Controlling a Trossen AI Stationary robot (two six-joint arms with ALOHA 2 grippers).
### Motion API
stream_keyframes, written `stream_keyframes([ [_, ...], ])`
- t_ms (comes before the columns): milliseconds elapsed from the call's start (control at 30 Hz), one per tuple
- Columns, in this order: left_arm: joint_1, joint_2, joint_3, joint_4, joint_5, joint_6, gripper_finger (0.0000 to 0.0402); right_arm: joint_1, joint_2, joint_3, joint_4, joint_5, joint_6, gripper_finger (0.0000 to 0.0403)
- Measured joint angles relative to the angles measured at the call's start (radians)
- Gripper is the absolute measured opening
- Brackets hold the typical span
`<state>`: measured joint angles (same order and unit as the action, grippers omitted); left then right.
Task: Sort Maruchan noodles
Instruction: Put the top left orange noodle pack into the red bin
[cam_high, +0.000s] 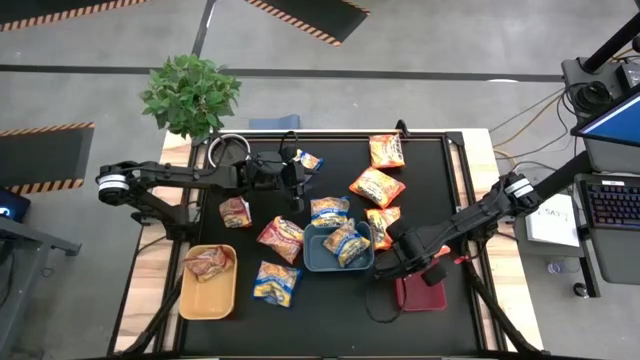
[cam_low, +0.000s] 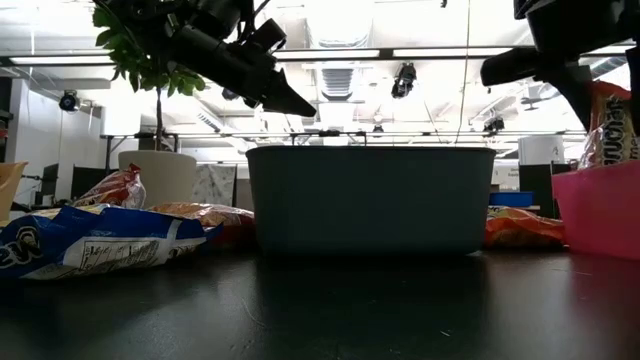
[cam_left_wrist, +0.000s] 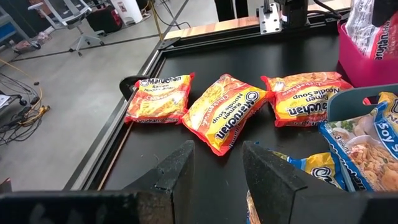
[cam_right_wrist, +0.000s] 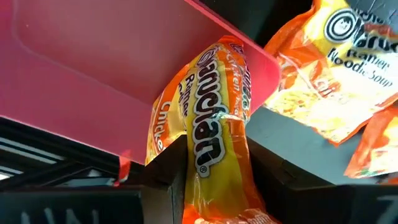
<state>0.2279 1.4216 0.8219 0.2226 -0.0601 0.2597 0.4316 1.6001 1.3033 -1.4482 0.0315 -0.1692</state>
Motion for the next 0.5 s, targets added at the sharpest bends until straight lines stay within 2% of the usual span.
stream_keyframes([
  [133,0.000,0.000,0.000,-0.002,0.000,-0.008,0.0120,0.000,0.000,0.000,0.003,0.059,0.016,0.0127],
  [333,0.000,0.000,0.000,-0.014,0.000,-0.018,0.0120,-0.002,0.000,0.000,0.023,0.058,0.026,0.0151],
  [500,0.000,0.000,0.000,-0.015,0.000,-0.034,0.0120,-0.002,-0.001,0.000,0.022,0.059,0.069,0.0155],
])
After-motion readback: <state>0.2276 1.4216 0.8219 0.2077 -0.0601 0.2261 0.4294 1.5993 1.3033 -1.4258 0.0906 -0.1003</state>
